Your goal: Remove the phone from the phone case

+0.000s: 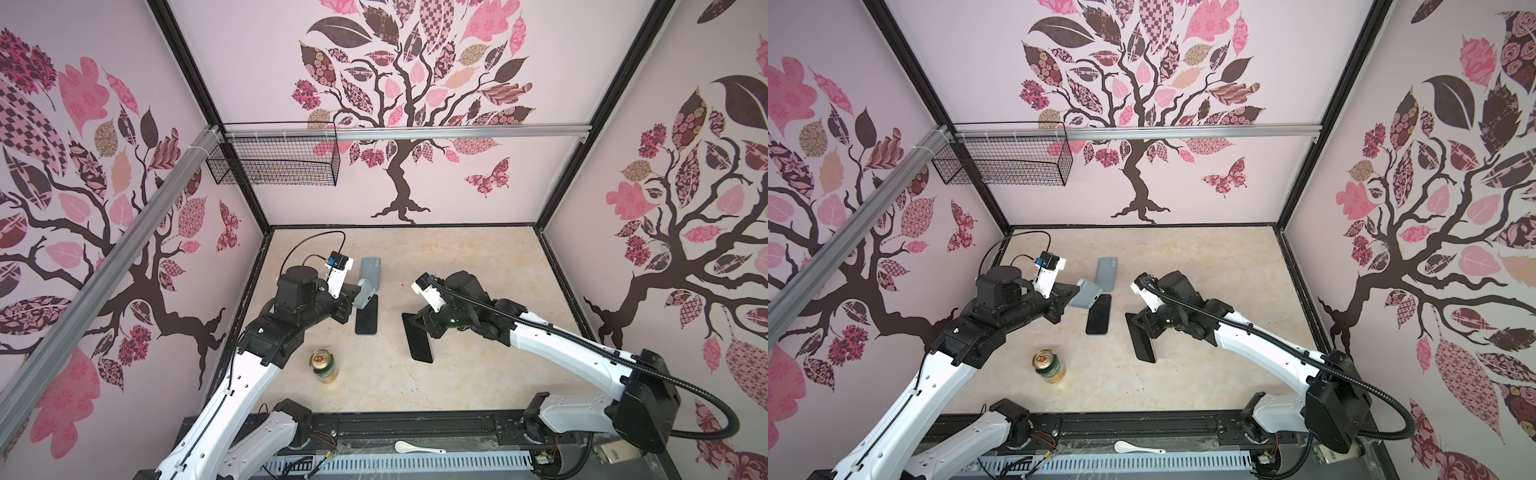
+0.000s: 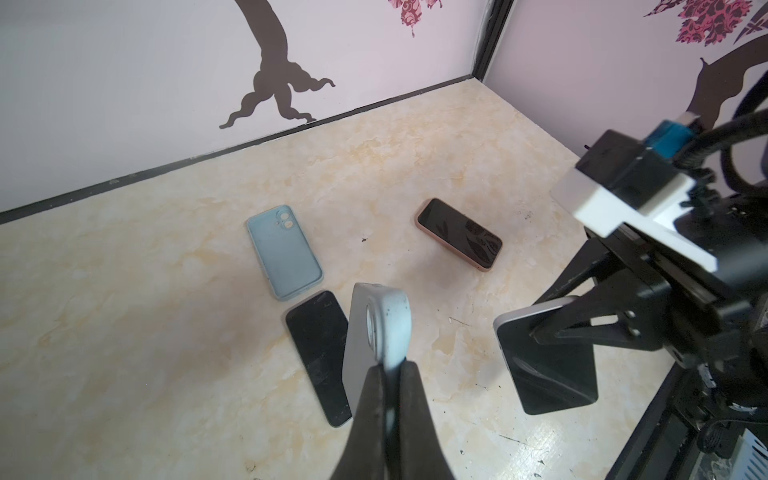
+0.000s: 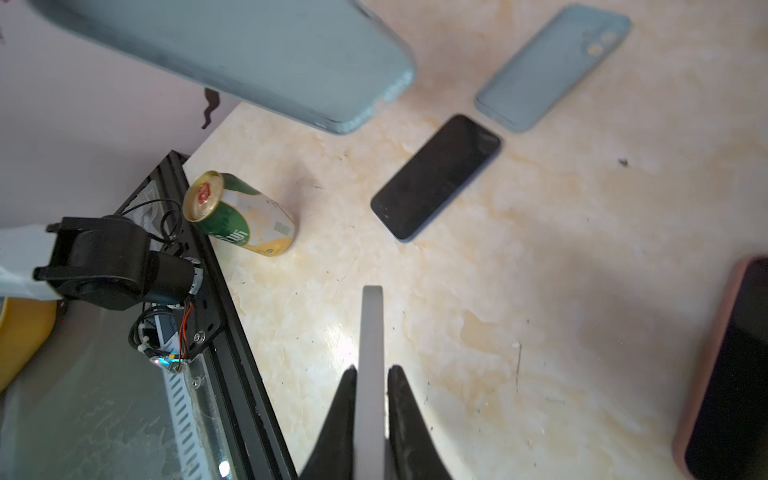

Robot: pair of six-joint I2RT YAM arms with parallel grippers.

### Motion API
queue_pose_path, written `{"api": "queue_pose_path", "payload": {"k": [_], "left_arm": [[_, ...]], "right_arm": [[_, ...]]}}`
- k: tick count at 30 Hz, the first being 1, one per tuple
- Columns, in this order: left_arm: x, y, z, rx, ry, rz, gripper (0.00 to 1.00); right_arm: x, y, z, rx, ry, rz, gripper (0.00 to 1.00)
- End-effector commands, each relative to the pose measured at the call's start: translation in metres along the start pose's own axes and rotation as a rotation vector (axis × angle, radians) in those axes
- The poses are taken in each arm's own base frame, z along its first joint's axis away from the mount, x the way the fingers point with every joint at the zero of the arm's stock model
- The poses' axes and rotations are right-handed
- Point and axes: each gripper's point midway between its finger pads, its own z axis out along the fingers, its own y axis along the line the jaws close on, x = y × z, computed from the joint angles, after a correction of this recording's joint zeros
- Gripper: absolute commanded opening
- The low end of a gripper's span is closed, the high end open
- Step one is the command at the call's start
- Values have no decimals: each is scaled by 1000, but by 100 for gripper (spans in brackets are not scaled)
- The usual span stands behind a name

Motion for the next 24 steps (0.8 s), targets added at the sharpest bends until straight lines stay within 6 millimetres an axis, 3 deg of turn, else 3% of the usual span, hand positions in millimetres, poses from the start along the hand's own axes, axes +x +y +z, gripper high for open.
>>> {"api": "queue_pose_path", "payload": {"k": [1,7,17,24], "left_arm": [[6,-2,1,14,0,-18,0],[10,2,8,5,18,-22,0],[4,48,14,-25,-3,-136,0],[7,50,12,-4,-9,-159,0]], "right_arm": [[-6,-26,-10,-5,33,226,0],[-9,-38,-4,-138,11,378,0],[-22,-73,55,-83,151,530,0],[-24,-83,96,-154,226,611,0]]}}
